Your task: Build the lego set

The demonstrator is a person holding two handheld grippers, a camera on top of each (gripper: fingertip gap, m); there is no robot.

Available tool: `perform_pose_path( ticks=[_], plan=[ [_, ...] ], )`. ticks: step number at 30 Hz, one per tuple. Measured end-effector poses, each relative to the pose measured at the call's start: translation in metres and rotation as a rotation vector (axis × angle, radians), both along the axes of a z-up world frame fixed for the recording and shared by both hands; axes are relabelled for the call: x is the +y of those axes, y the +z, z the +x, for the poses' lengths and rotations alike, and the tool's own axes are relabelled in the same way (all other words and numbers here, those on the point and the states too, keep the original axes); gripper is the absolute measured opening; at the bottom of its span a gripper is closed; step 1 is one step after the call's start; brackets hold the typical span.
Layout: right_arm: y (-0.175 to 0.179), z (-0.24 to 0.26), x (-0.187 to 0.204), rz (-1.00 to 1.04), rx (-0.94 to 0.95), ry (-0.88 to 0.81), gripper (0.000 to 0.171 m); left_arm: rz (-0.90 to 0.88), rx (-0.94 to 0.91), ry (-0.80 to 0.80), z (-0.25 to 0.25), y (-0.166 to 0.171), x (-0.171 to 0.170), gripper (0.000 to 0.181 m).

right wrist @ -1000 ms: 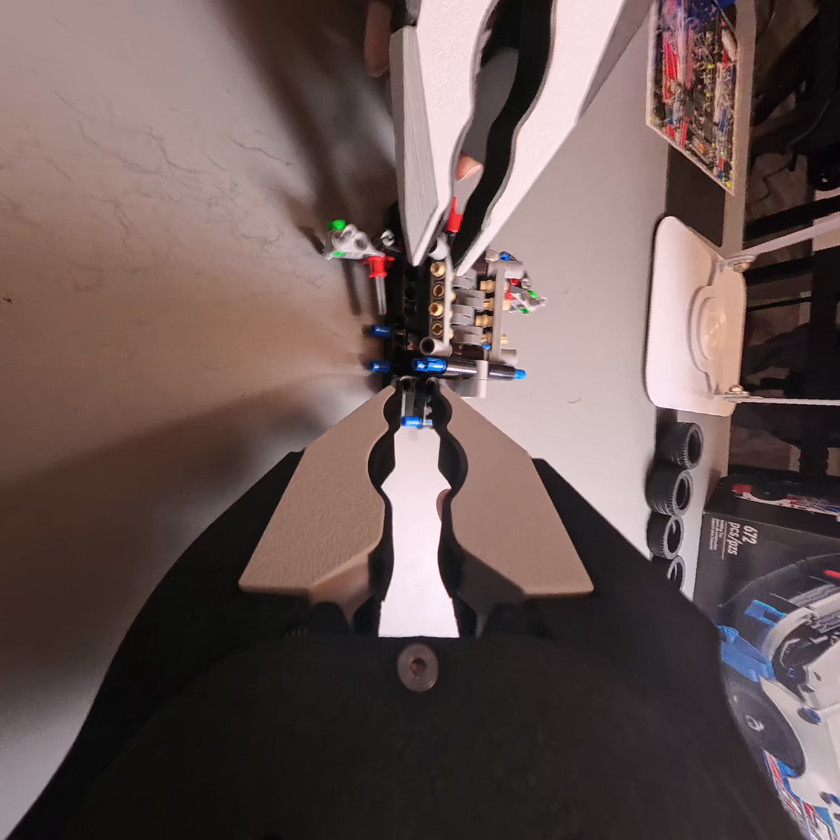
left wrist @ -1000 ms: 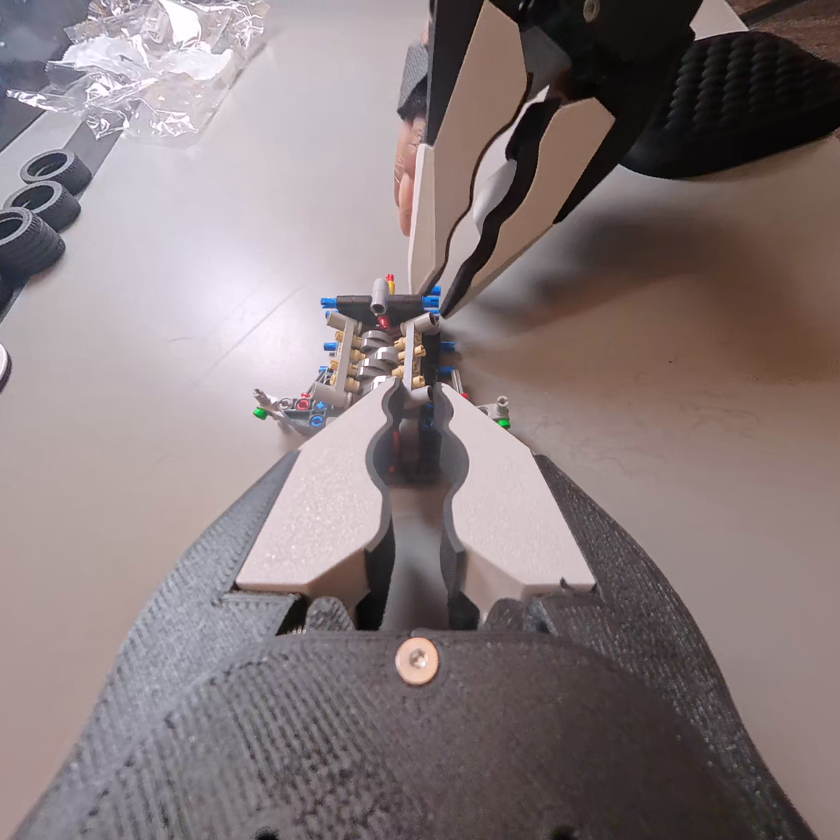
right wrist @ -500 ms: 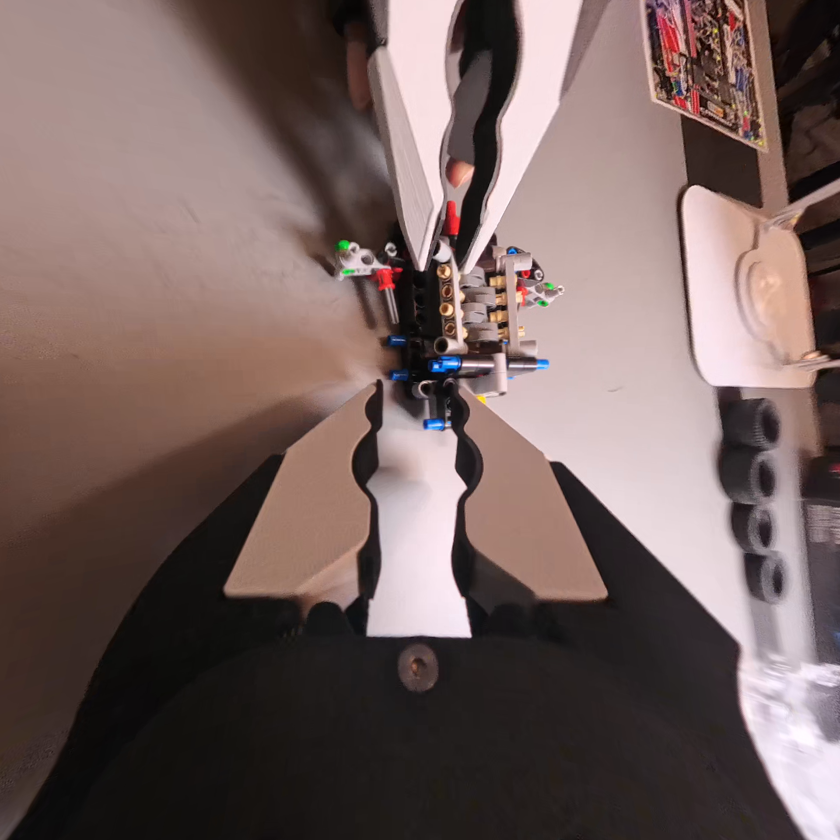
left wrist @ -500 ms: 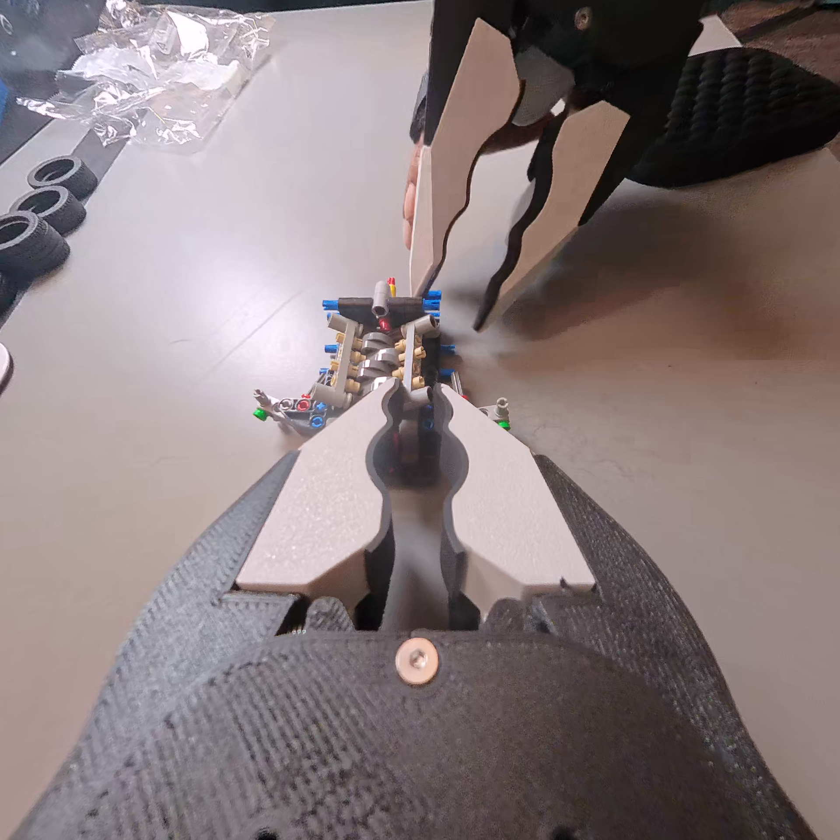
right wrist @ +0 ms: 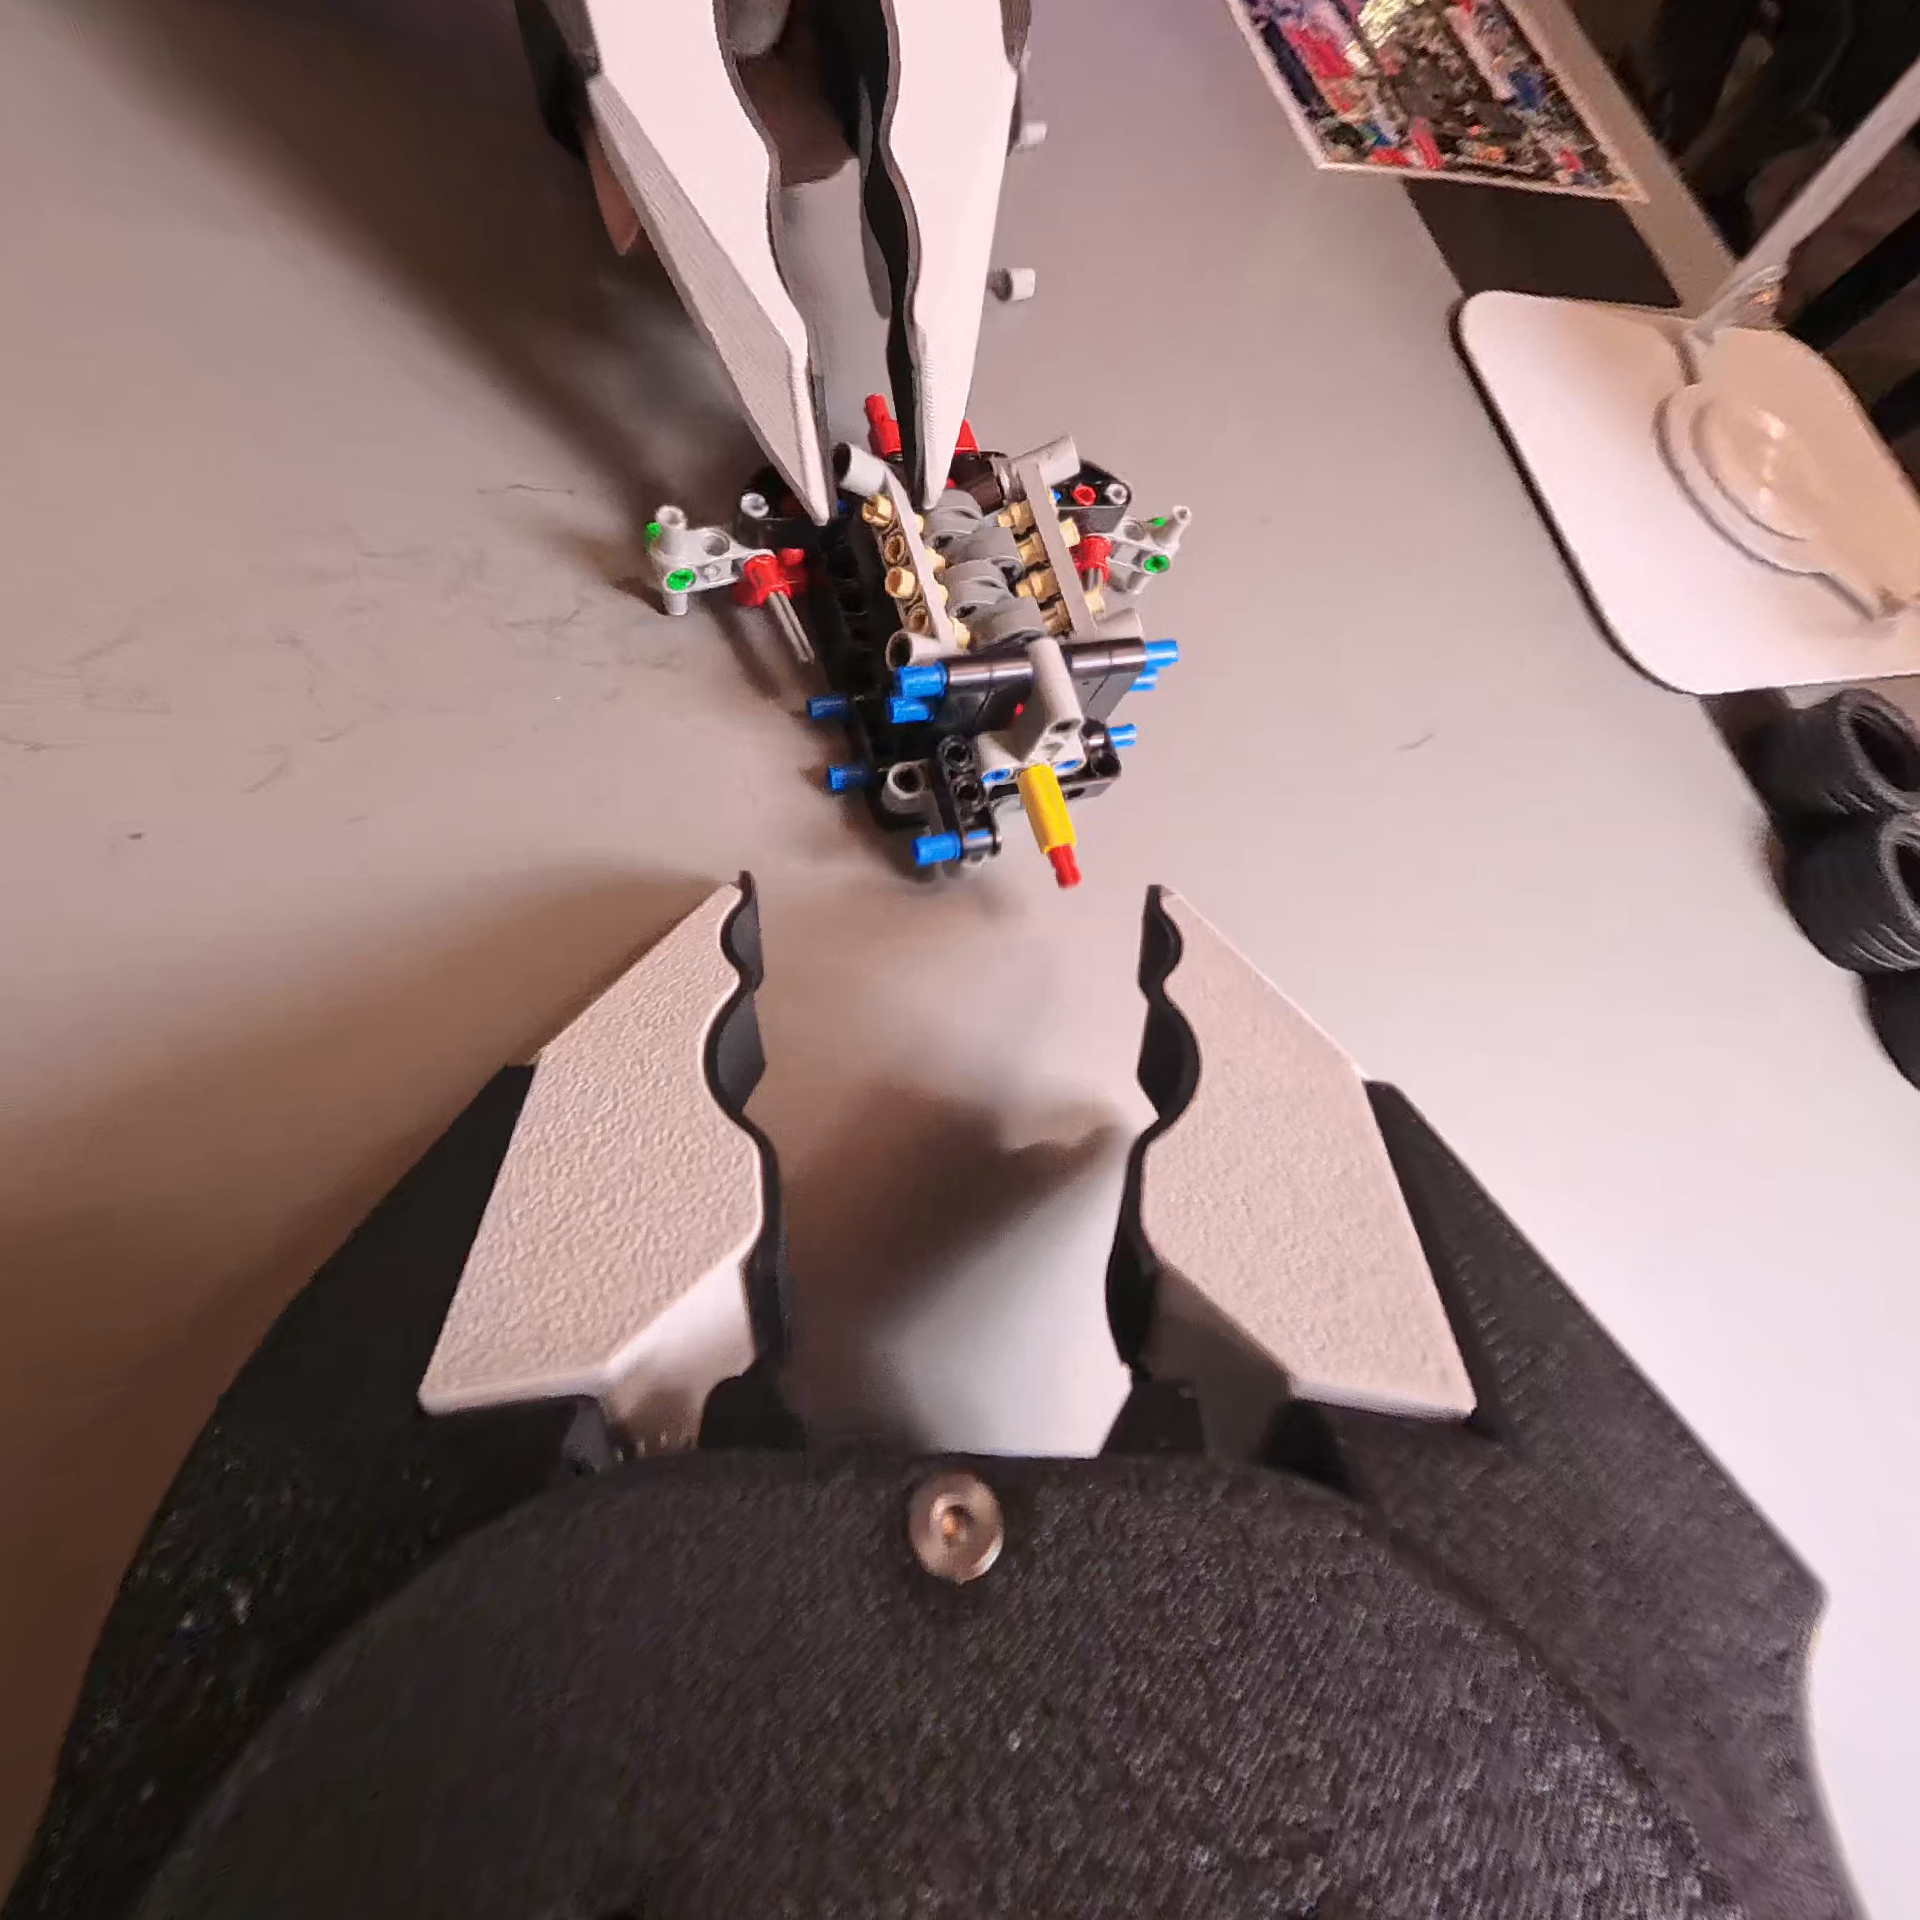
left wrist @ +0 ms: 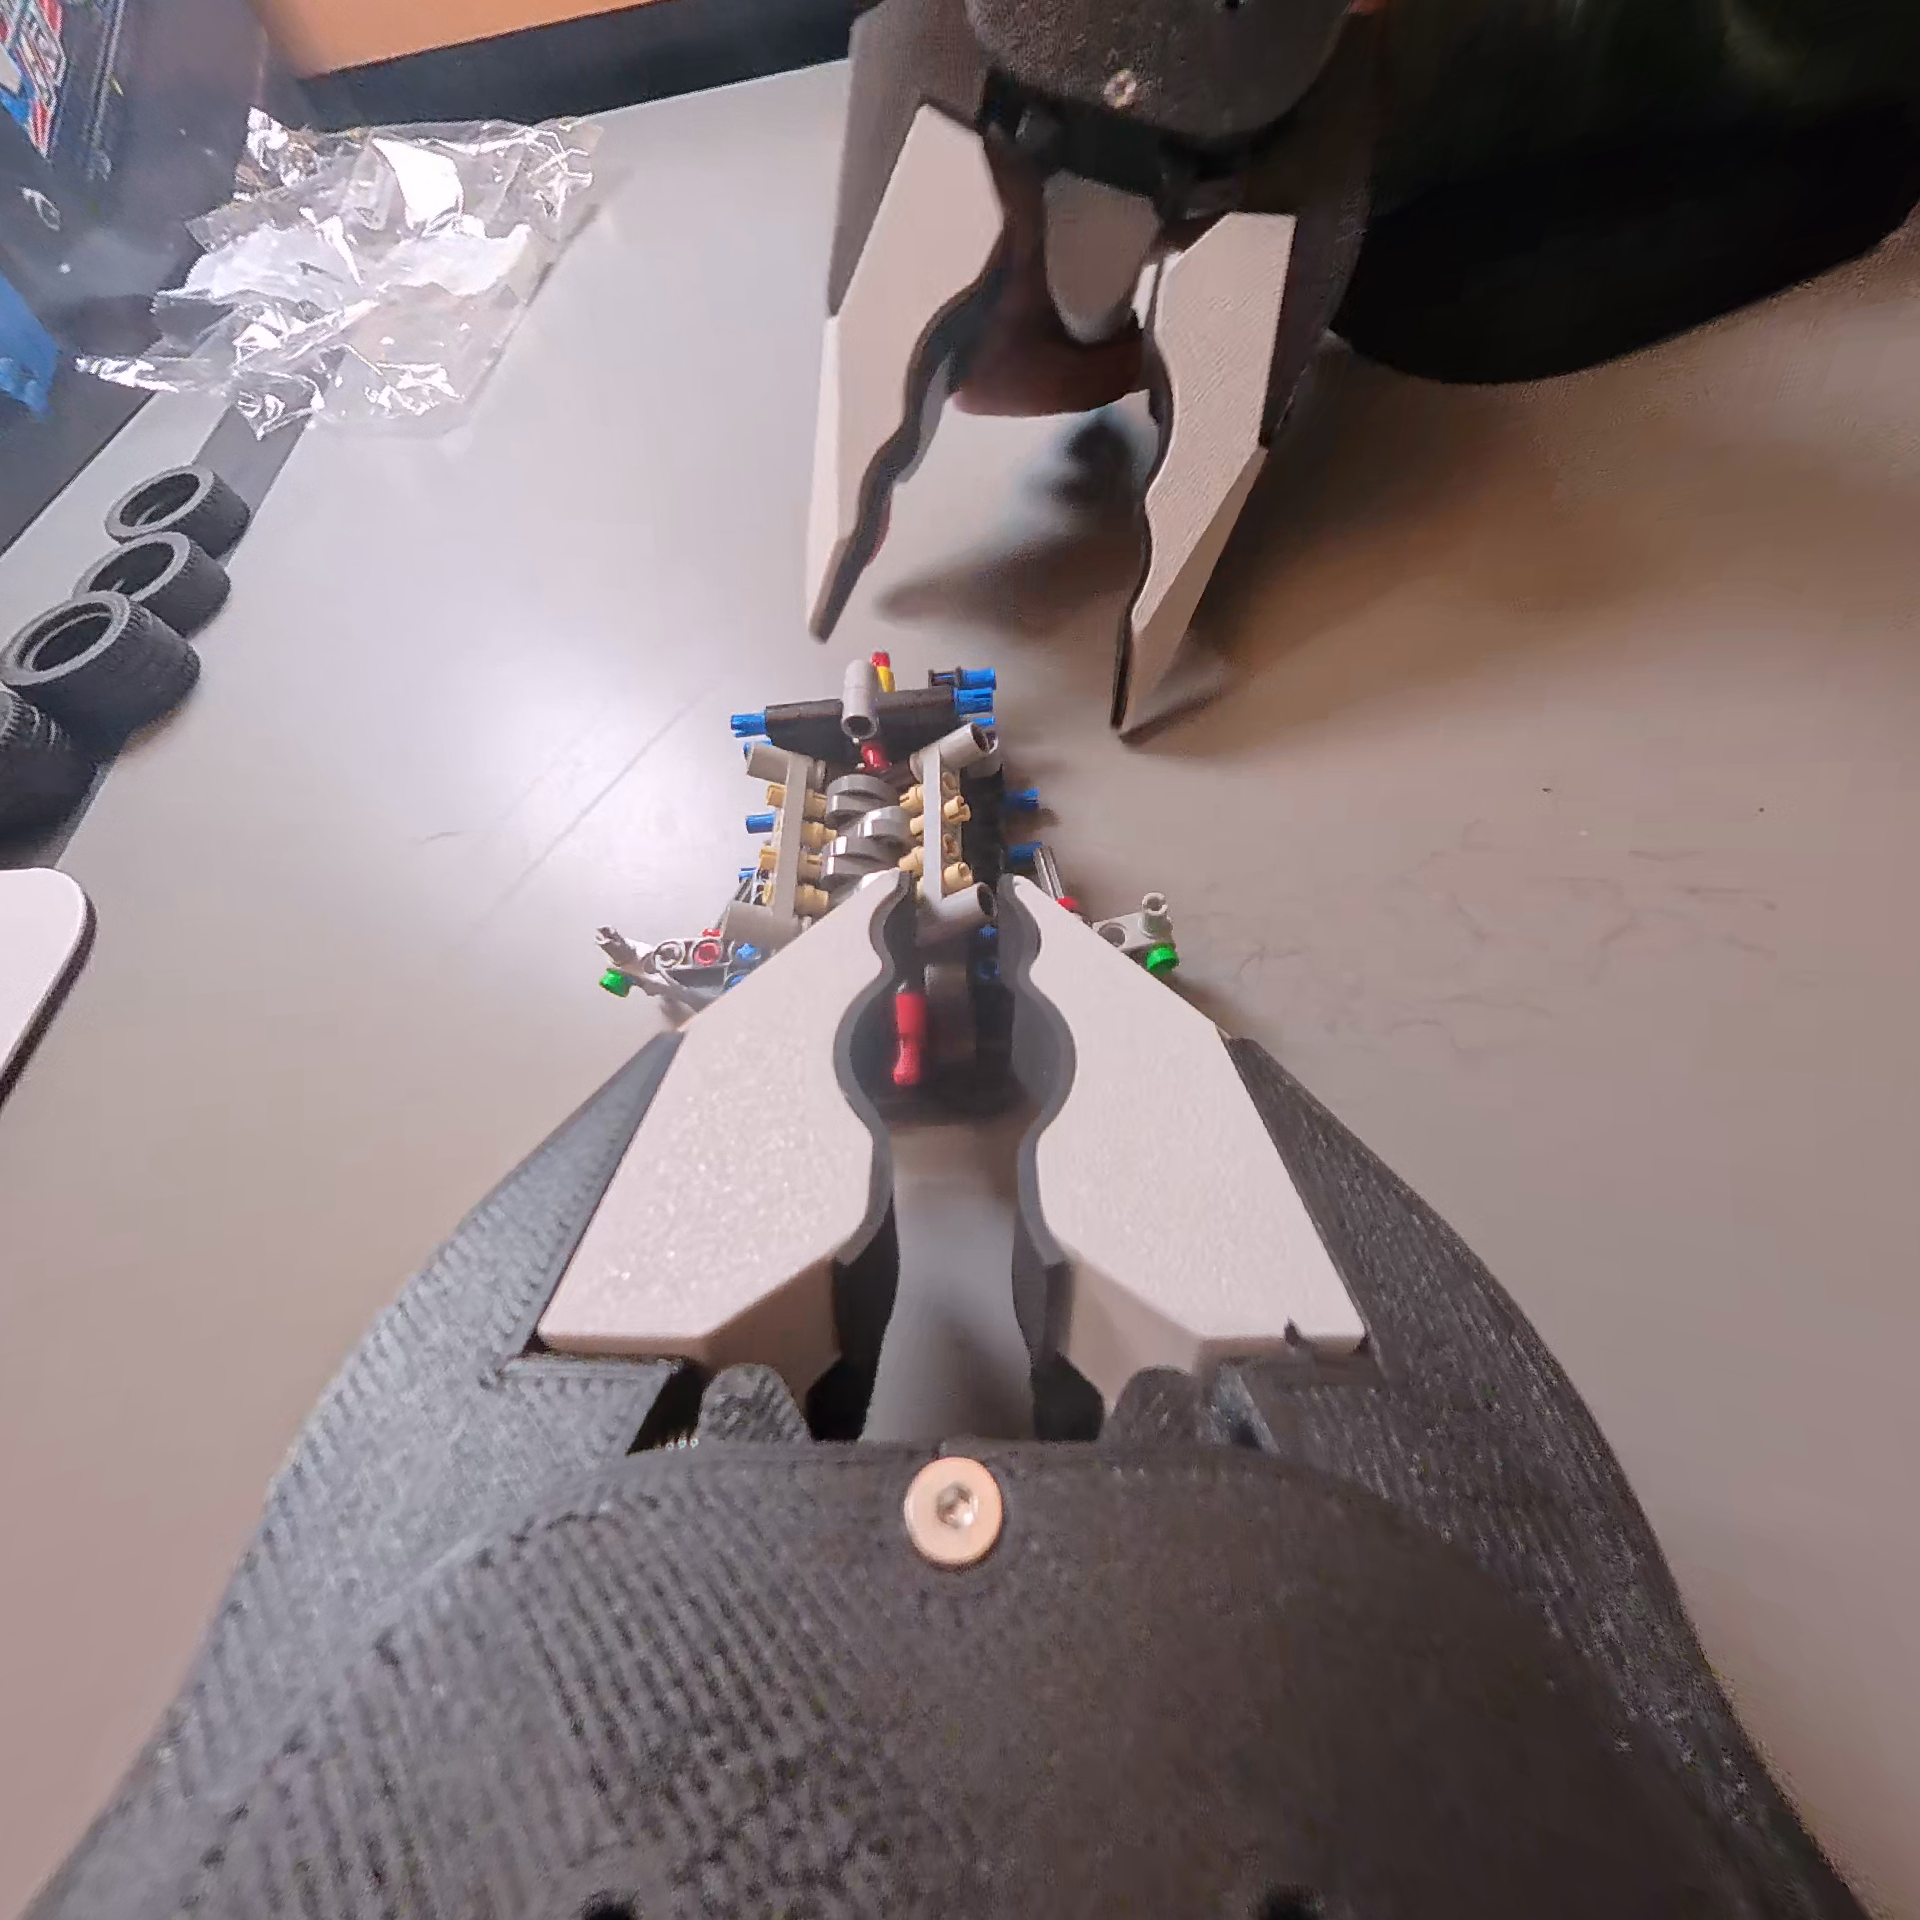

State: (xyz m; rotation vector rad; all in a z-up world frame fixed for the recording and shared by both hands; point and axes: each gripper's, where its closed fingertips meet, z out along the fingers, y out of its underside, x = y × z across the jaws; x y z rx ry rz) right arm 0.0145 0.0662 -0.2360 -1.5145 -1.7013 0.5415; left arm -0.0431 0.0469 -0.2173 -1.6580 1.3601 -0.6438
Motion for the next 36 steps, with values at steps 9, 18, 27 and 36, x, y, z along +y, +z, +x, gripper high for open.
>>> perform_pose_path(
  ticks=[9,18,27,36],
  plan=[
    [0.0,-0.017,0.0,-0.032,0.006,0.0,0.032,0.056,0.016,0.033,-0.007,0.0,0.007,0.019],
    [0.002,-0.02,-0.042,-0.026,-0.033,-0.026,0.036,0.122,0.063,0.273,-0.033,0.003,0.032,0.026],
    [0.04,-0.021,-0.053,-0.105,0.201,0.073,0.041,-0.018,-0.076,0.282,-0.028,0.031,0.005,0.045],
    [0.058,-0.002,-0.016,-0.075,0.312,-0.039,0.049,0.033,0.073,0.295,-0.012,-0.001,0.003,0.072]
  ],
)
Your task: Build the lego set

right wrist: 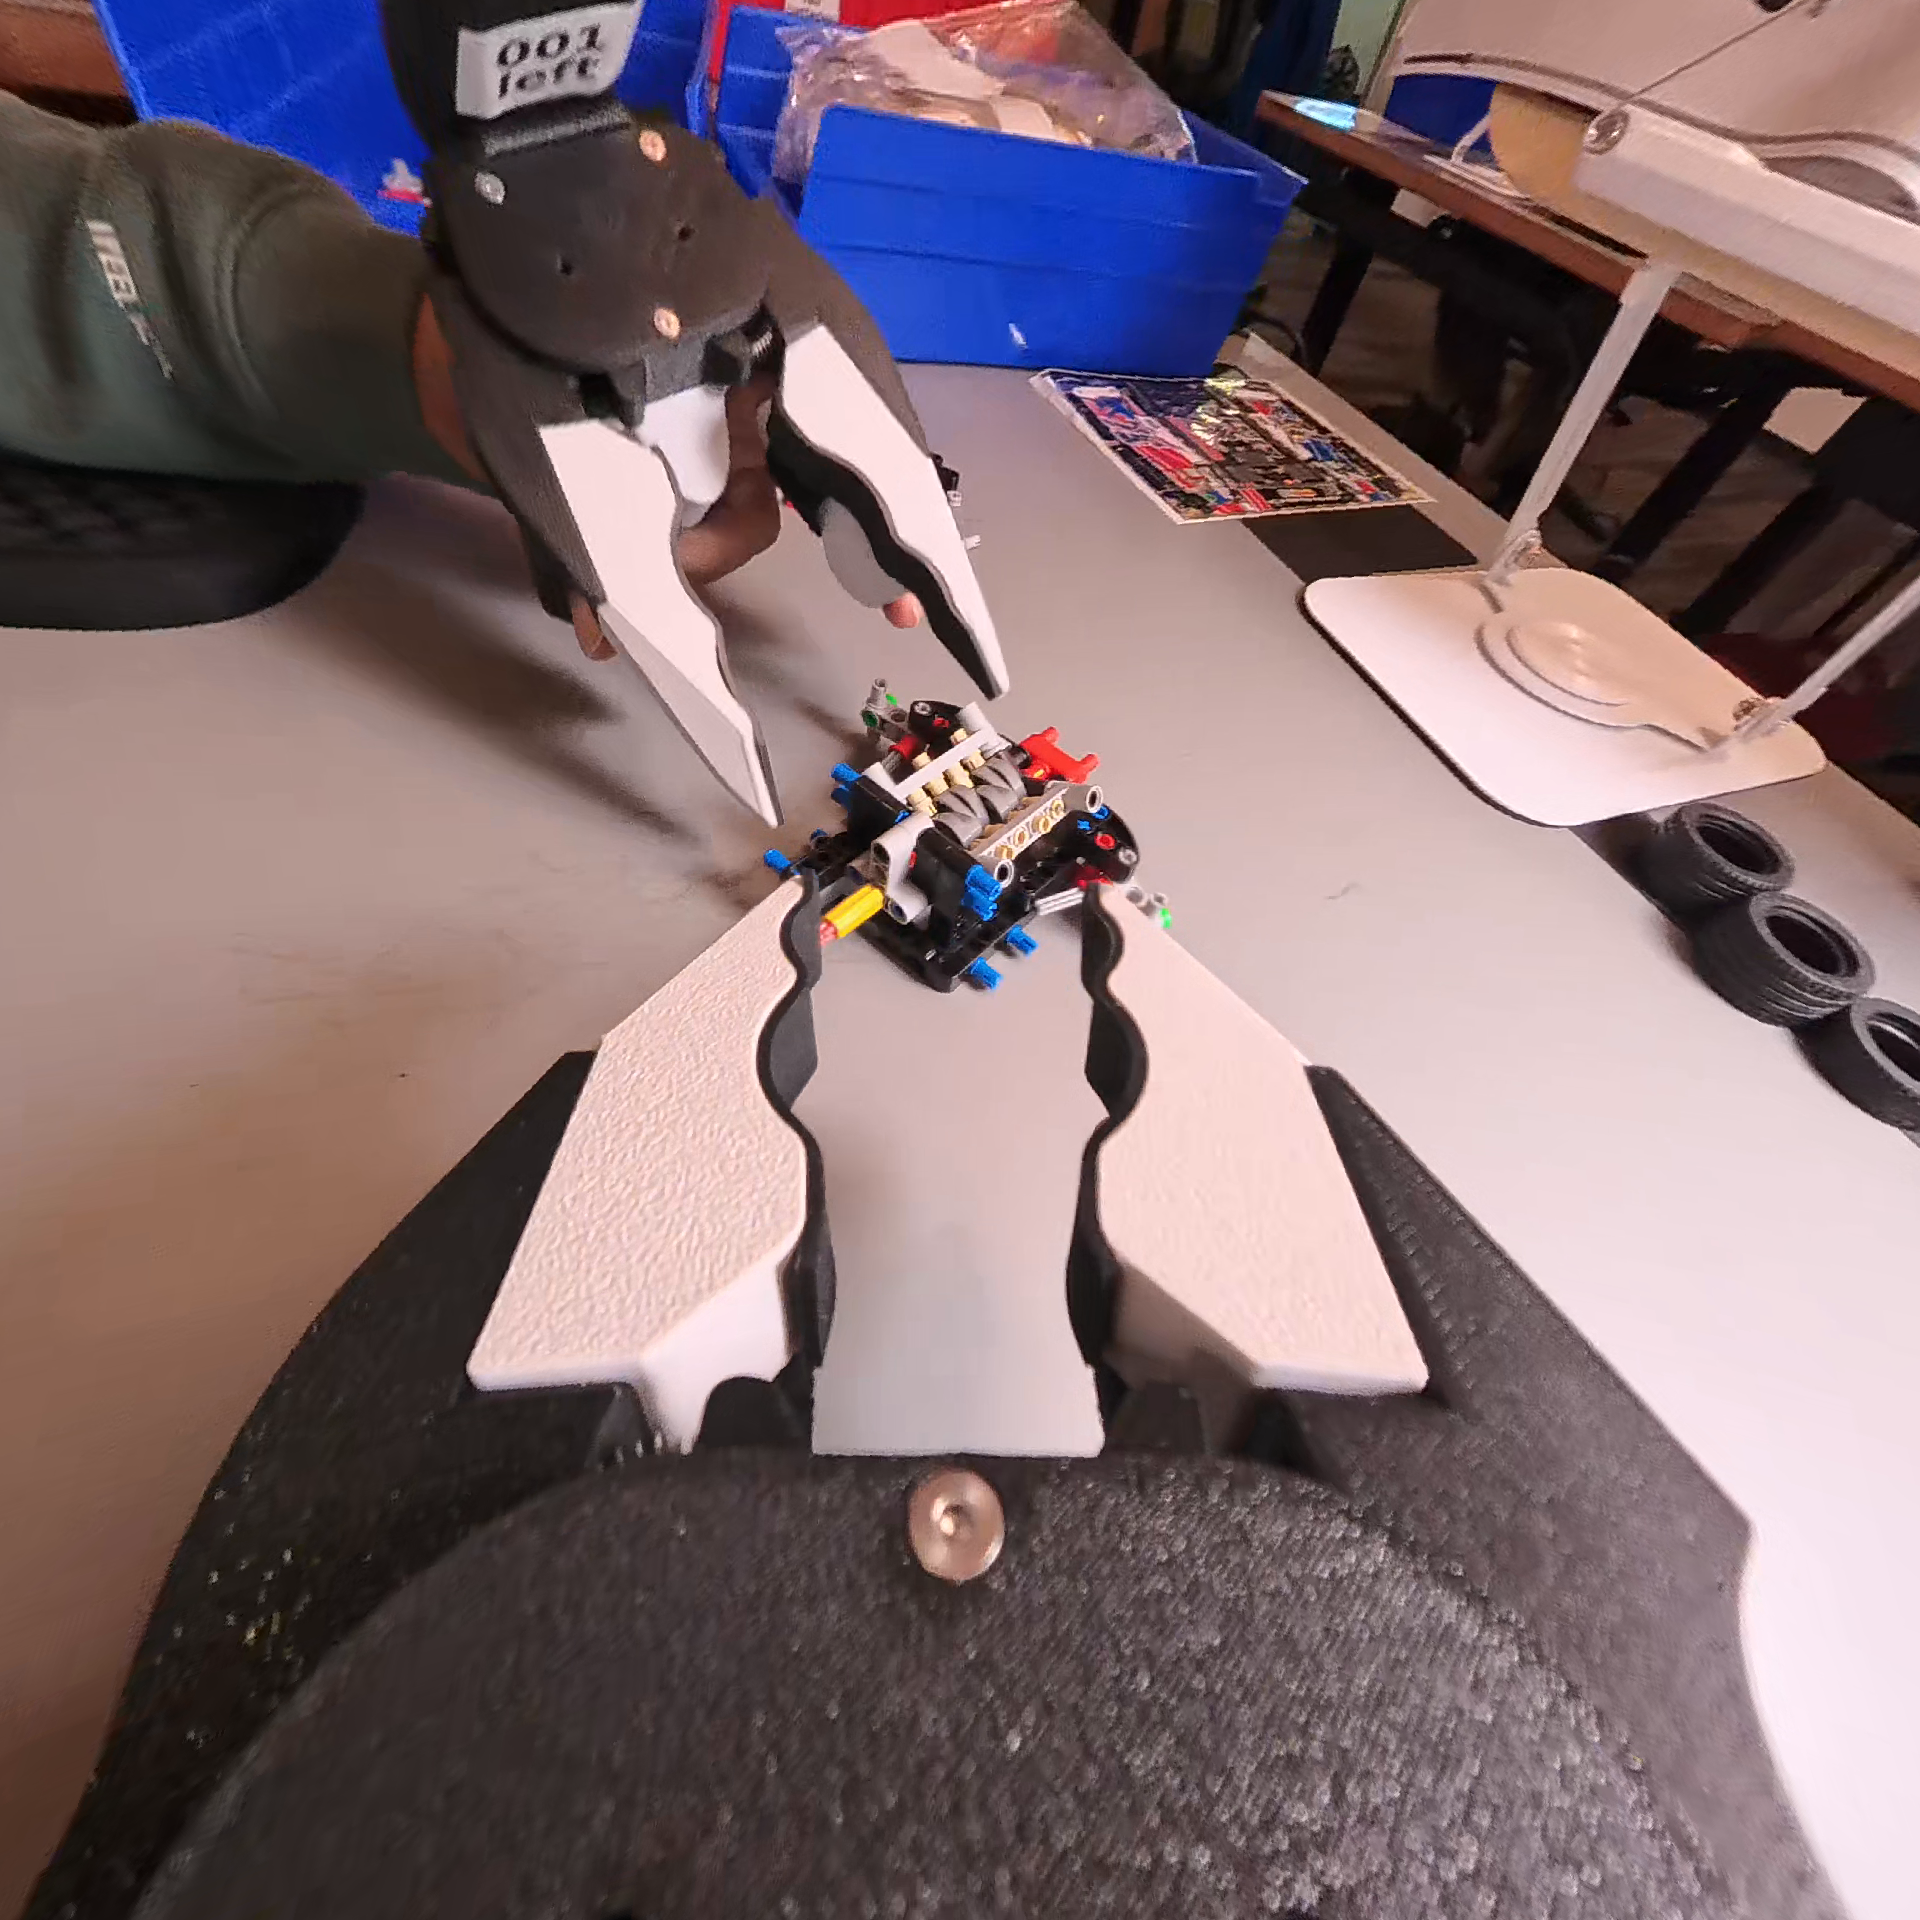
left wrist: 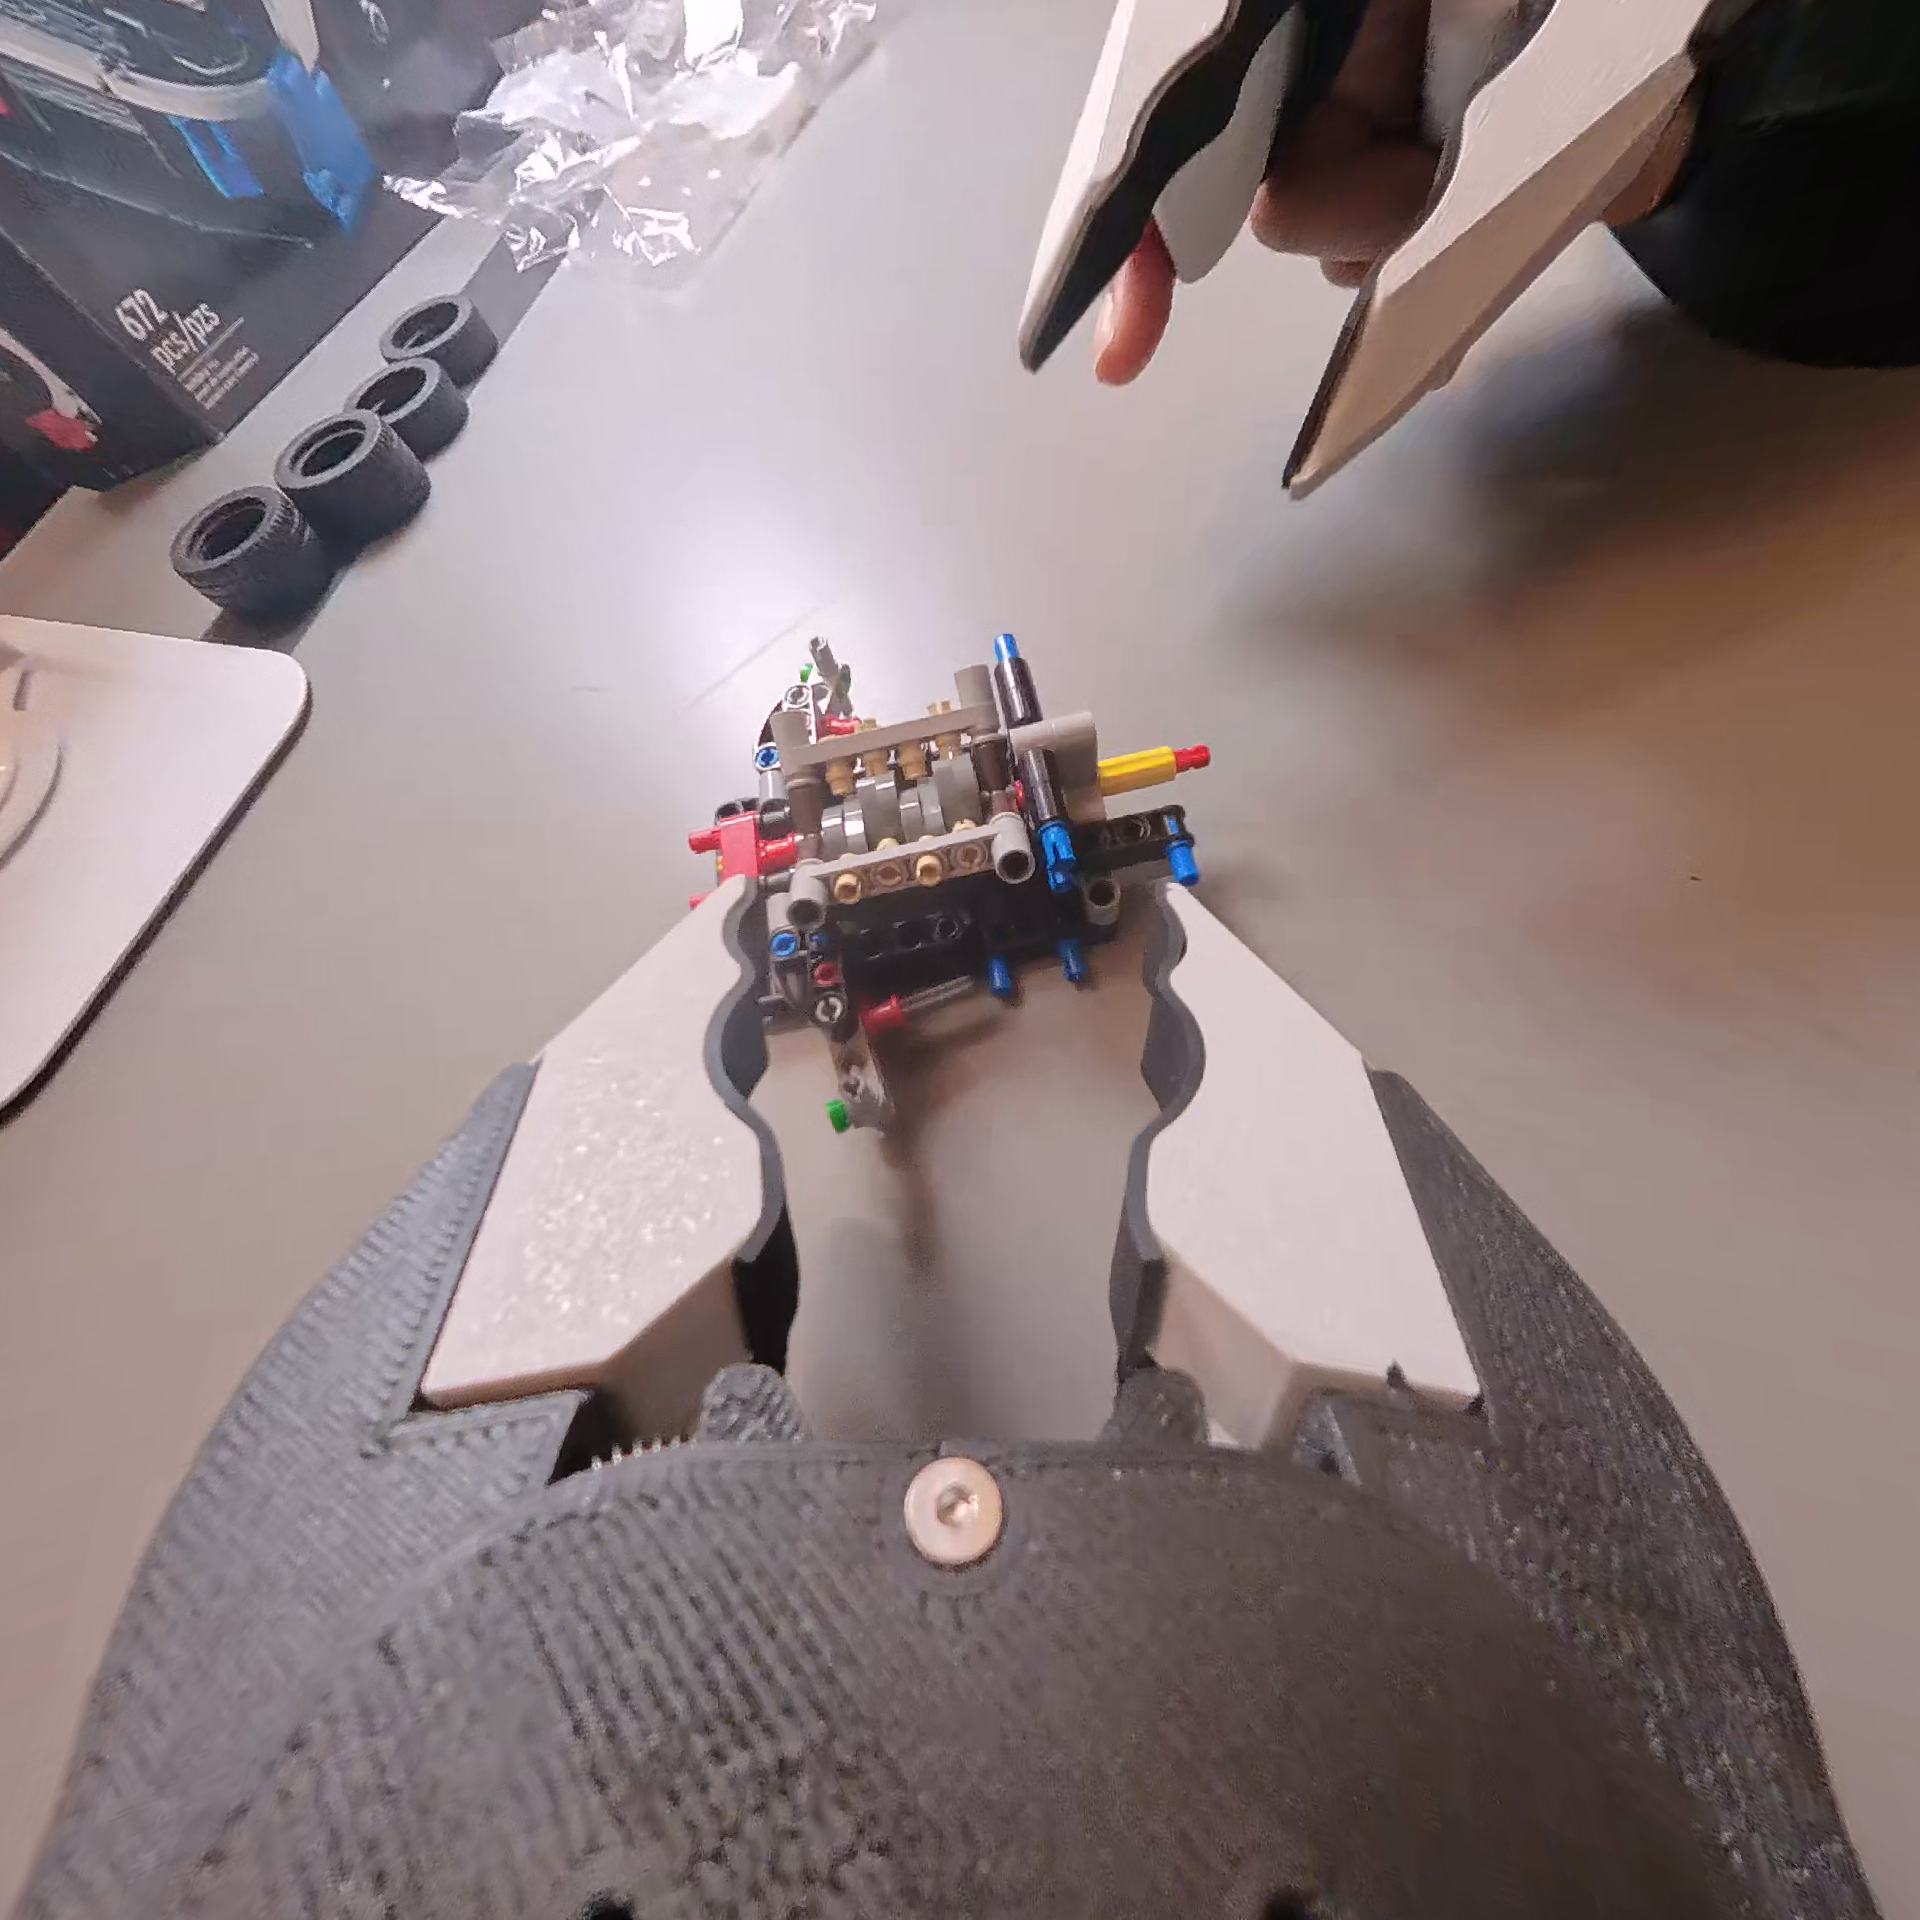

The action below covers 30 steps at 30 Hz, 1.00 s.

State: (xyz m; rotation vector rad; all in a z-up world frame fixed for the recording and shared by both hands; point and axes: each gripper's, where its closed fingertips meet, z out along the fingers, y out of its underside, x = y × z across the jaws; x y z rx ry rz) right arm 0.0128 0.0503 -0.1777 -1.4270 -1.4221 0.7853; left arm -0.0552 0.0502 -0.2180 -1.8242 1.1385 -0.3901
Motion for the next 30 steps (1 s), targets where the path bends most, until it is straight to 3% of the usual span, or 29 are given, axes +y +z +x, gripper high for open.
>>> perform_pose_path(
  ticks=[4,7,17,19,22,27,30],
  plan=[
    [0.002,-0.001,-0.001,0.006,0.01,0.002,0.049,-0.019,0.049,0.039,-0.001,-0.012,0.009,0.066],
    [0.006,-0.001,0.001,0.006,0.031,-0.014,0.049,0.011,0.074,0.121,-0.007,-0.009,0.021,0.037],
    [0.013,0.01,0.028,-0.027,0.1,-0.132,0.049,-0.014,0.084,0.418,-0.019,-0.01,0.048,0.039],
    [0.016,0.012,0.033,-0.037,0.119,-0.156,0.048,-0.006,0.08,0.414,-0.018,-0.012,0.048,0.051],
    [0.018,0.017,0.041,-0.062,0.154,-0.19,0.05,0.027,-0.048,0.372,-0.013,0.005,0.046,0.058],
    [0.024,0.025,0.055,-0.087,0.237,-0.251,0.047,0.116,-0.408,0.295,-0.018,0.062,0.039,0.055],
    [0.024,0.027,0.064,-0.082,0.259,-0.28,0.043,0.175,-0.49,0.29,-0.029,0.078,0.037,0.053]
  ],
)
